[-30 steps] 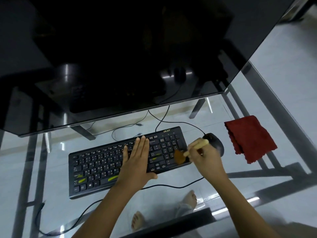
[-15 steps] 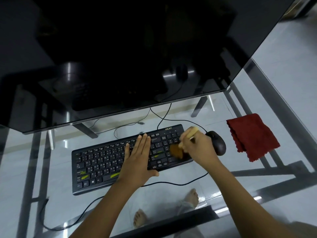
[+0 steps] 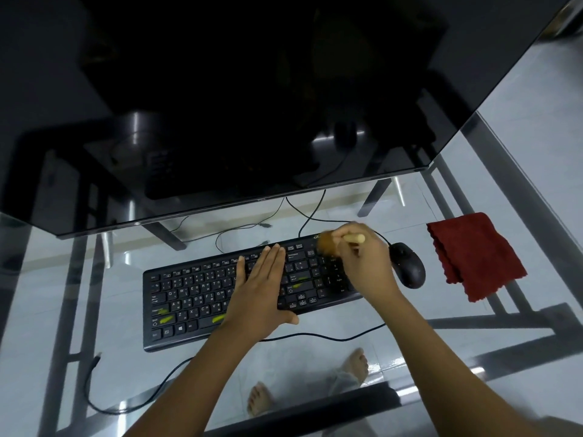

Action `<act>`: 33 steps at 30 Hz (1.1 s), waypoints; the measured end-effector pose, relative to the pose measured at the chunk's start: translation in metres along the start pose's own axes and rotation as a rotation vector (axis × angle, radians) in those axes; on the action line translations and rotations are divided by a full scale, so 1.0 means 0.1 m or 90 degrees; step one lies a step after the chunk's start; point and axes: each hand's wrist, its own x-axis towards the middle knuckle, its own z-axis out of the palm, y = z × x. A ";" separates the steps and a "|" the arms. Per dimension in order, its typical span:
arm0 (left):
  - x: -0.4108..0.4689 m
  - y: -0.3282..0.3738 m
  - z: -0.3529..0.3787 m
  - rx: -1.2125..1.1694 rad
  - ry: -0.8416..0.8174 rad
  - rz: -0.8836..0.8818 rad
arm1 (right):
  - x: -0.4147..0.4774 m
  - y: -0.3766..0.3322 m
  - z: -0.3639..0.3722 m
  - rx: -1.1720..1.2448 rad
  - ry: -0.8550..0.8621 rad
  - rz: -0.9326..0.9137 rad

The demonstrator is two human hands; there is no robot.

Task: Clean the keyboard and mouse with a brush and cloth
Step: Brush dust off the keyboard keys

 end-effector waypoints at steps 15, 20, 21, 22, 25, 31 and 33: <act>-0.34 -0.47 -0.11 -0.028 0.013 -0.076 | -0.52 -0.29 0.50 -0.036 -0.310 -0.089; -0.51 -0.63 -0.09 -0.052 0.076 -0.078 | -0.48 -0.35 0.56 -0.034 -0.249 -0.116; -0.54 -0.68 -0.09 -0.055 0.086 -0.083 | -0.47 -0.35 0.57 -0.048 -0.294 -0.087; -0.59 -0.74 -0.09 -0.060 0.101 -0.091 | -0.48 -0.38 0.59 -0.046 -0.349 -0.055; -0.76 -0.96 -0.12 -0.110 0.164 -0.130 | -0.48 -0.46 0.68 0.010 -0.266 -0.044; -1.17 -1.47 -0.04 -0.192 0.211 -0.232 | -0.50 -0.66 1.05 0.032 -0.322 -0.027; -1.25 -1.57 0.03 -0.200 0.202 -0.222 | -0.52 -0.70 1.16 0.037 -0.228 -0.067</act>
